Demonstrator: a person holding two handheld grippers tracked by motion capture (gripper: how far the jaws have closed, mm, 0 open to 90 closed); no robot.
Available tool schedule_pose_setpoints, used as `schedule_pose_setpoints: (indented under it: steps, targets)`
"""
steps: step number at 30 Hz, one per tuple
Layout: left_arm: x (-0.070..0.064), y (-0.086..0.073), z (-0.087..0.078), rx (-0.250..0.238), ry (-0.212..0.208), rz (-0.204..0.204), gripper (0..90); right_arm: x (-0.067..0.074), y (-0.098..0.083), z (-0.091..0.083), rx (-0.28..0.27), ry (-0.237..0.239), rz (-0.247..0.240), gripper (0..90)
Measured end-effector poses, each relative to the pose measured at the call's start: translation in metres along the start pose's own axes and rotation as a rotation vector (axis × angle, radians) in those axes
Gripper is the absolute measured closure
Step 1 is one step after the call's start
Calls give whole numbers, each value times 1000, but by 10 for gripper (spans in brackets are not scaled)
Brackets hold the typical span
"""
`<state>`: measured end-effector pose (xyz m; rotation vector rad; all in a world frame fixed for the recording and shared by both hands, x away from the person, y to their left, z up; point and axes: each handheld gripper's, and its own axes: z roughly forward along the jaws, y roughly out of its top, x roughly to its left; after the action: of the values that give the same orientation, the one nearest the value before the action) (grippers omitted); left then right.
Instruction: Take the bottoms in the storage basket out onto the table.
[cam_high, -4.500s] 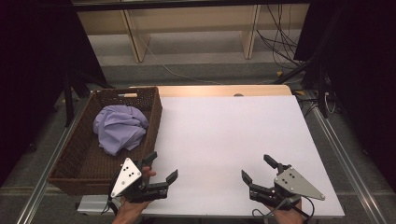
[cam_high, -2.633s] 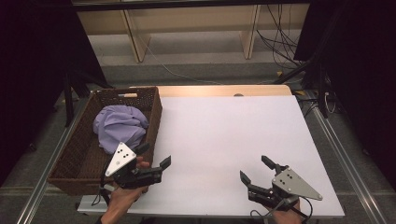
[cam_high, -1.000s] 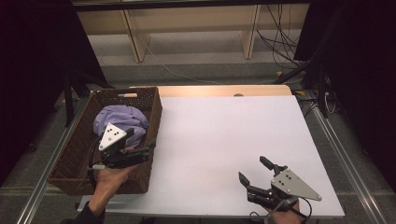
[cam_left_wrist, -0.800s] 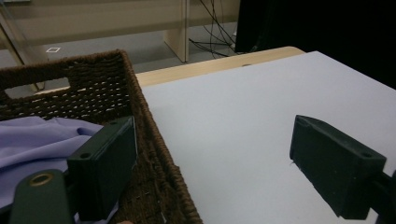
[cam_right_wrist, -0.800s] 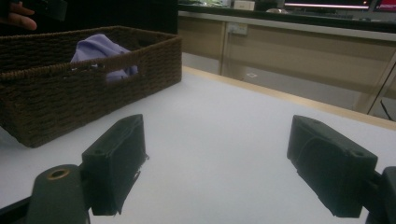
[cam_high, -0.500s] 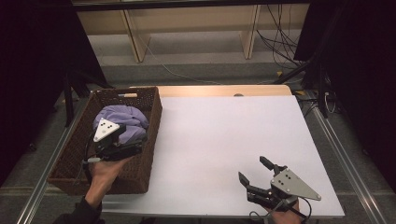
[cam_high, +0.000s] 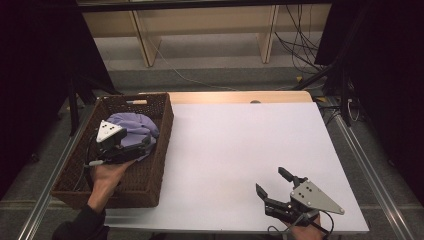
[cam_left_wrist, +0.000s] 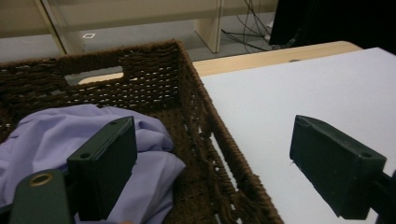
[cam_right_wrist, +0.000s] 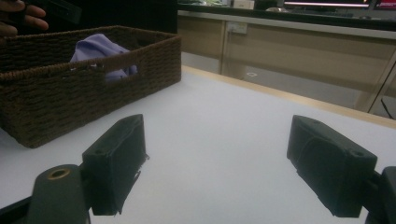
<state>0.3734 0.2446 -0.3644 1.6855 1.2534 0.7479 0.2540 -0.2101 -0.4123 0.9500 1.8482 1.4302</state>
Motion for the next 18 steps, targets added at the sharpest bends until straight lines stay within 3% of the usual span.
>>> schedule_pose_setpoints:
  steps: [8, 15, 18]
  targets:
    - [16, -1, 12, 58, 50, 3, 142, 0, 0, 0, 1, 2, -1, 202]
    - [19, -3, 21, 91, 62, 22, 142, 1, 0, 1, 9, 6, -3, 202]
    - [22, -4, 23, 97, 62, 8, 142, 1, 0, 1, 8, 8, -5, 202]
